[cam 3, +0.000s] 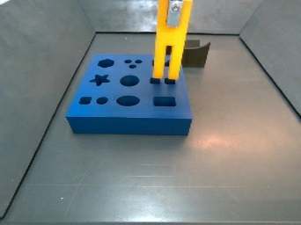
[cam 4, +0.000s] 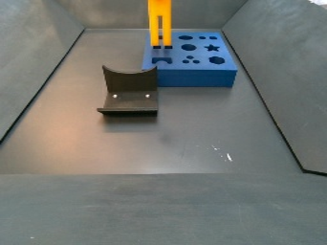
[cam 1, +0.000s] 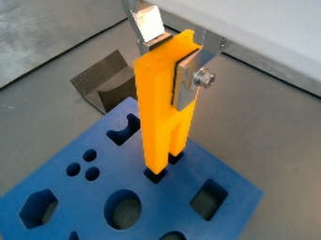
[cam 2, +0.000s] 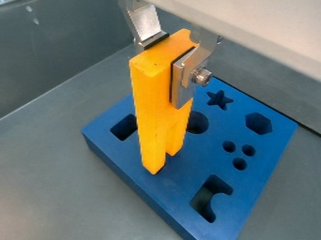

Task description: Insert the double-square object.

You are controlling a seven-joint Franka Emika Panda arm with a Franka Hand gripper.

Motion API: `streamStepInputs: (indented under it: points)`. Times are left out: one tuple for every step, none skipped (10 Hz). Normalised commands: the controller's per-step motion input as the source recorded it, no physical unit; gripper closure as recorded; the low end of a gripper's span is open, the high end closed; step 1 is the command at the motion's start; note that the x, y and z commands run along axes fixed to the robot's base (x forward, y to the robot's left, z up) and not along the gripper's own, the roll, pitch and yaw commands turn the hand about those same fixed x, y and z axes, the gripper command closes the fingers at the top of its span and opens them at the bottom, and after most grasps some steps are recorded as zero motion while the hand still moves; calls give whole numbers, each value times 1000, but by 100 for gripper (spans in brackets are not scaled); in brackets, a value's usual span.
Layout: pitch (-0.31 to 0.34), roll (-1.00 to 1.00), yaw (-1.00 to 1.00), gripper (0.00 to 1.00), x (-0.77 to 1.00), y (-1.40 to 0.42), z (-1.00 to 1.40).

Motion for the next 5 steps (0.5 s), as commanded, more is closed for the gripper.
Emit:
streamStepInputs:
  points:
    - [-3,-17,0,100,0,20,-69]
    - [-1,0,0,100,0,0,-111]
    - [0,0,0,100,0,-40,-109]
    - [-14,0,0,100,0,-123,-117]
    - [-19,-23,0,100,31,-103,-143]
